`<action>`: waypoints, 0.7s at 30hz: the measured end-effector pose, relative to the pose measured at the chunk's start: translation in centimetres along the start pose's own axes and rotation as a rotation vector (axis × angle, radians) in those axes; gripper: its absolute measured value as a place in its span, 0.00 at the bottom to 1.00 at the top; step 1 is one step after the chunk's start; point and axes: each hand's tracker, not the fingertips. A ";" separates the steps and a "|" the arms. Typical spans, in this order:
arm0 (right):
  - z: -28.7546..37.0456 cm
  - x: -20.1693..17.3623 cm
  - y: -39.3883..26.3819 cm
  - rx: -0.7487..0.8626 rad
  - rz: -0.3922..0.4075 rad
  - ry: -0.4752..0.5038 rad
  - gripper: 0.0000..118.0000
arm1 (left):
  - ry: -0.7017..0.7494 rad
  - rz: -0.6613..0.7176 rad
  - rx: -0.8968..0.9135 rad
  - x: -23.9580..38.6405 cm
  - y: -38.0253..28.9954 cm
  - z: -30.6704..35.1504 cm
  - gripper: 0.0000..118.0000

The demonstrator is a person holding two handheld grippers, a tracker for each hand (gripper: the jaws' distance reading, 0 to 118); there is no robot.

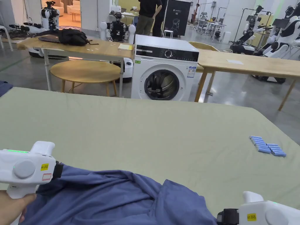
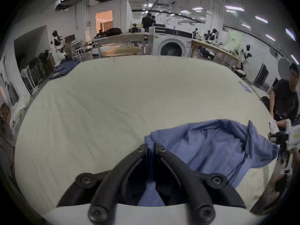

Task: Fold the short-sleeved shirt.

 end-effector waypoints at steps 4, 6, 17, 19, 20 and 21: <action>-2.8 -0.9 -0.5 -0.102 0.024 -0.011 0.43 | 0.010 0.019 0.008 -0.6 -1.0 1.5 0.01; -4.5 -1.5 -1.0 -0.170 0.062 -0.043 0.43 | 0.010 0.020 0.008 -0.9 -1.7 1.9 0.01; -2.8 -0.4 -1.2 -0.010 0.064 0.011 0.05 | -0.006 0.051 -0.020 -1.4 -4.2 1.8 0.01; -1.6 0.0 -1.2 0.024 0.072 0.010 0.04 | -0.004 0.046 -0.012 -1.2 -4.0 2.2 0.01; -1.2 0.2 -1.1 0.051 0.072 0.024 0.04 | -0.004 0.045 -0.006 -1.2 -3.8 2.4 0.01; -0.6 0.3 -1.0 0.088 0.080 0.030 0.04 | -0.007 0.043 0.000 -1.3 -3.7 2.6 0.01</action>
